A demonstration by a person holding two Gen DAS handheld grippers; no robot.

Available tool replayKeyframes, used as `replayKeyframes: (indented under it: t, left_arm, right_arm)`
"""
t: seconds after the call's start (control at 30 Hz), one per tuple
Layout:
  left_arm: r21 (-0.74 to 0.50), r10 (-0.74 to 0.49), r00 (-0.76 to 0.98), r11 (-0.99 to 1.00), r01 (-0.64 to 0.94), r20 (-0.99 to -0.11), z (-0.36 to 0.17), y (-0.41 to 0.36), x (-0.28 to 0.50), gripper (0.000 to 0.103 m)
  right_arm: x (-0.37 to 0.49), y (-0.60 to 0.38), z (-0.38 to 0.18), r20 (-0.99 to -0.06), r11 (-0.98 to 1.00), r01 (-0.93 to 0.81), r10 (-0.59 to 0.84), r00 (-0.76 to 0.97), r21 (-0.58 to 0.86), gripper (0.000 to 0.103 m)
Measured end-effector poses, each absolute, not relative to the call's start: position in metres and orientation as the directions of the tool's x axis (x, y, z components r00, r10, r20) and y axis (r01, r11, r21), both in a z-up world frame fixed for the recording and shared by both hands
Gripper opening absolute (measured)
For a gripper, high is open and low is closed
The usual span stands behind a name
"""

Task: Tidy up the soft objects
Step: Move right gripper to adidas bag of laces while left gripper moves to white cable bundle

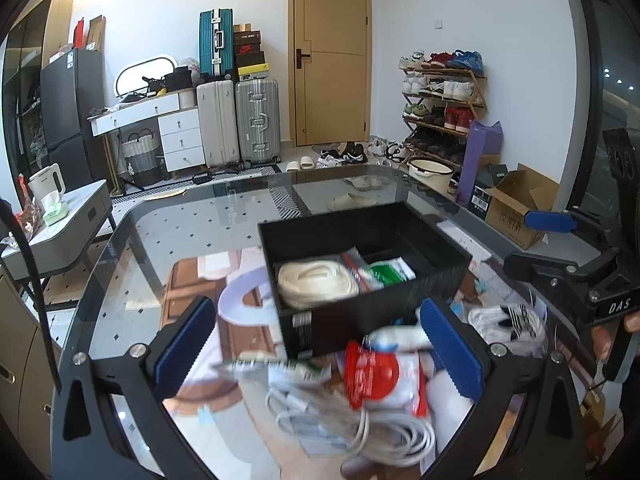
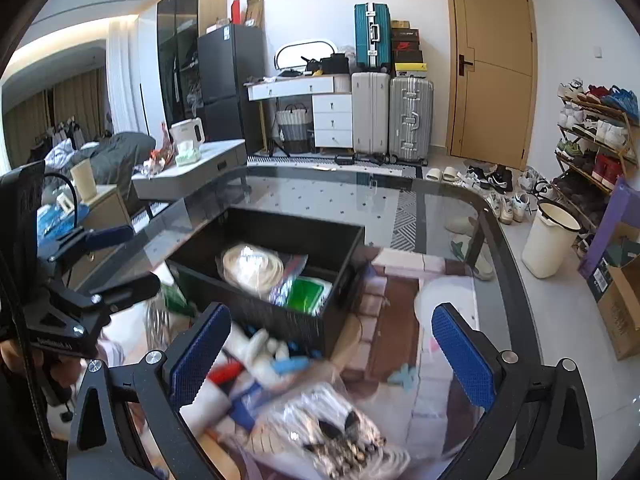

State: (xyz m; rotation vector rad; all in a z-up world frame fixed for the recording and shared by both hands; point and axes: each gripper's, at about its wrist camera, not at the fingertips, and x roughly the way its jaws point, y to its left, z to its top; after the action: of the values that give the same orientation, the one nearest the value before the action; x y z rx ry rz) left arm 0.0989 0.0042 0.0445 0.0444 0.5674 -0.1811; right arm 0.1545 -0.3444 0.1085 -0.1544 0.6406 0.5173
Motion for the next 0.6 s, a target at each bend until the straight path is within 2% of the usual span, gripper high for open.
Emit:
replayKeyframes:
  t: [0.6]
  left_arm:
    - [-0.043, -0.132, 0.798, 0.990, 0.132, -0.588, 0.015, 0.024, 0.060, 0.103]
  right_arm:
    - [0.125, -0.371, 0.063, -0.709, 0.862, -0.507, 0.366, 0.603, 0.015, 0.102]
